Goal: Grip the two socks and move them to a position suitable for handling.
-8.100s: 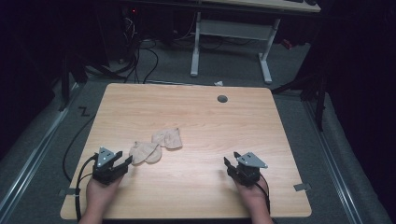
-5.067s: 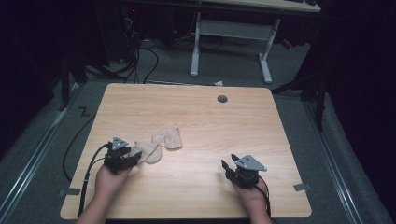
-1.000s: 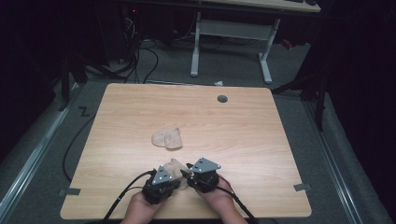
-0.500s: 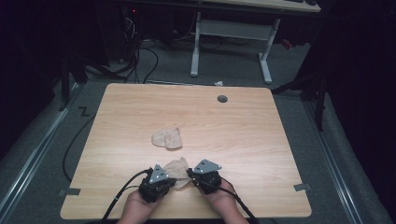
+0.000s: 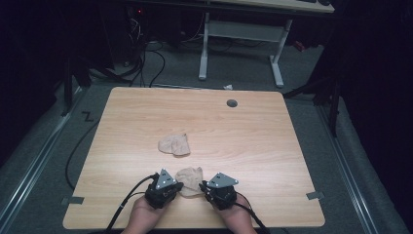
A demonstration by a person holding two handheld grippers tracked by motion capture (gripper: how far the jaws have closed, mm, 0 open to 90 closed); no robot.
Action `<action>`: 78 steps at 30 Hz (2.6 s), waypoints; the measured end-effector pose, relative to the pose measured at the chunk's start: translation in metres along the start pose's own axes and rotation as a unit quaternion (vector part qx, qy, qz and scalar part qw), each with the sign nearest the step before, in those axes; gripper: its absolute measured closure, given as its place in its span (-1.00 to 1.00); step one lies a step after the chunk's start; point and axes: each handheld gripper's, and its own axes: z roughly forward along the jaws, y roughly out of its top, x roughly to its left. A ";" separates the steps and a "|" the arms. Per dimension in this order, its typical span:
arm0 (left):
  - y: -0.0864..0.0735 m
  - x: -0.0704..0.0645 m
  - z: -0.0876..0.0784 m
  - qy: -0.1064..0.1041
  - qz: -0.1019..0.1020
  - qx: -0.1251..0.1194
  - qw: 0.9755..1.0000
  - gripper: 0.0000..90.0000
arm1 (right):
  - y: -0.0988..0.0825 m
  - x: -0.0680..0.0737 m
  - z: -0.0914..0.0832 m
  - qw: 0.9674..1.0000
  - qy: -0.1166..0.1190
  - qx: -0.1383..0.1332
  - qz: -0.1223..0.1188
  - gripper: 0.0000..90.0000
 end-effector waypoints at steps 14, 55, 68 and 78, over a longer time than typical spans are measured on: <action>-0.001 0.000 0.000 0.001 -0.003 -0.003 1.000 1.00 | 0.034 0.005 0.037 1.000 -0.011 0.019 -0.010 0.38; -0.001 0.000 -0.001 0.002 -0.003 -0.003 1.000 1.00 | -0.009 -0.025 -0.017 0.998 -0.051 -0.023 0.028 0.85; -0.001 -0.001 -0.001 0.003 -0.002 -0.003 1.000 1.00 | 0.022 -0.002 -0.003 0.999 -0.010 -0.034 -0.001 0.71; -0.002 0.000 -0.001 0.001 -0.004 -0.002 1.000 1.00 | 0.045 0.006 0.039 1.000 -0.004 0.007 -0.020 0.50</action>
